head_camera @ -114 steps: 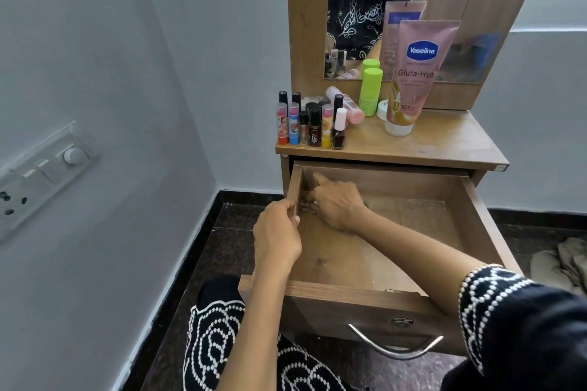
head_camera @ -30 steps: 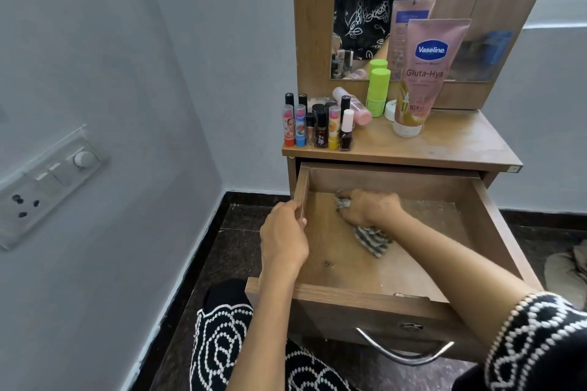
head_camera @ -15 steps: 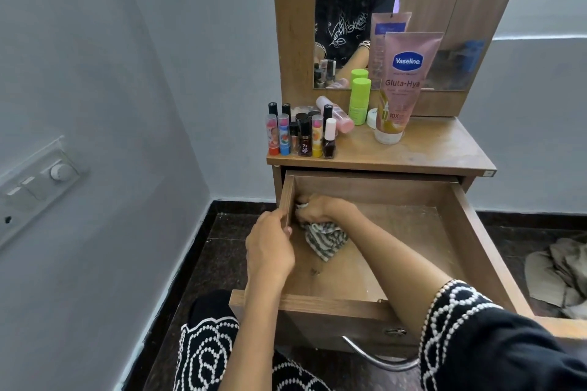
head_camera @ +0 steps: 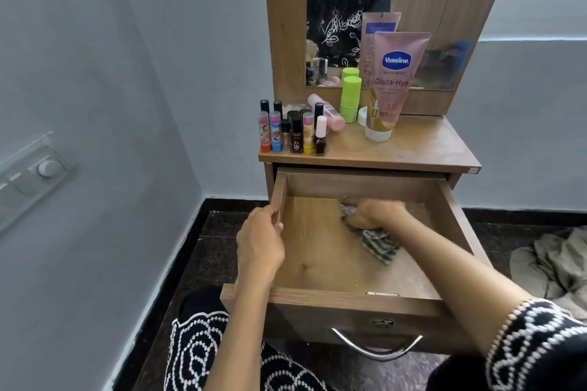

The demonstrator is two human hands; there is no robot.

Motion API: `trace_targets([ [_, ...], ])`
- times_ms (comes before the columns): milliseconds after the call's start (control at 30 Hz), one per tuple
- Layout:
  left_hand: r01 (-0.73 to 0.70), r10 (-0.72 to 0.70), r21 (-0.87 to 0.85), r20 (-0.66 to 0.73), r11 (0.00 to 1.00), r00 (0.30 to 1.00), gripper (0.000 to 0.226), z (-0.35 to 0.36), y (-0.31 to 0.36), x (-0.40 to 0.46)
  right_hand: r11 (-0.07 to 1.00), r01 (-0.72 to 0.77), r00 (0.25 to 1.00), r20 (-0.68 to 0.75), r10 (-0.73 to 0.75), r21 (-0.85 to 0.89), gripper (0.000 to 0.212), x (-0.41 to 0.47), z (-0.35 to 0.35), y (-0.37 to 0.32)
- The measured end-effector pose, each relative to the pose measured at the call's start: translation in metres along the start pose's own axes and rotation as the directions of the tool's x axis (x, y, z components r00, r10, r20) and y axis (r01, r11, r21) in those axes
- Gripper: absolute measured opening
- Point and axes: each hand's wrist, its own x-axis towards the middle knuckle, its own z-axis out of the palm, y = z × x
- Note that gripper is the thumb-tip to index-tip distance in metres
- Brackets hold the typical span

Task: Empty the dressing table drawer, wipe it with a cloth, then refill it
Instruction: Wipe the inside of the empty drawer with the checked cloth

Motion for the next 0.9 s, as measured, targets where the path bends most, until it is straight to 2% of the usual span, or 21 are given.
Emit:
trace_targets([
  [100, 0.004, -0.004, -0.002, -0.001, 1.000, 1.000, 0.040, -0.001, 0.002, -0.002, 0.999, -0.045, 0.999, 0.022, 0.045, -0.017, 0.072, 0.008, 0.003, 0.027],
  [200, 0.006, -0.006, -0.003, -0.003, 1.000, 1.000, 0.040, -0.001, 0.002, -0.002, 0.995, -0.092, 0.995, 0.046, 0.090, 0.046, 0.066, 0.008, 0.005, 0.015],
  [367, 0.004, -0.004, 0.007, -0.004, 1.000, 1.000, 0.040, 0.000, 0.000, -0.001, 0.991, 0.043, 0.992, 0.116, -0.058, 0.129, 0.059, 0.011, 0.005, -0.049],
  [533, -0.007, 0.007, 0.011, -0.007, 1.000, 1.000, 0.041, 0.002, -0.002, 0.001, 0.991, 0.118, 0.993, 0.014, -0.119, 0.070, 0.049, 0.003, 0.010, -0.066],
  [633, 0.002, -0.002, -0.005, -0.009, 1.000, 1.000, 0.041, 0.002, 0.000, 0.001, 0.998, 0.060, 0.998, -0.022, -0.059, 0.029, 0.056, 0.001, 0.013, -0.038],
  [733, 0.000, -0.001, -0.011, -0.014, 1.000, 1.000, 0.041, 0.003, 0.000, 0.000, 1.000, 0.007, 0.999, -0.045, -0.008, -0.030, 0.048, -0.002, 0.004, -0.008],
  [833, -0.001, 0.001, -0.002, -0.018, 1.000, 1.000, 0.041, 0.003, -0.001, 0.002, 0.993, 0.048, 0.988, -0.140, -0.063, -0.108, 0.040, -0.004, -0.004, -0.006],
  [900, 0.000, 0.000, 0.001, -0.018, 1.000, 1.000, 0.041, 0.004, -0.001, 0.002, 0.970, 0.135, 0.961, -0.213, -0.178, -0.201, 0.038, -0.011, -0.003, -0.018],
])
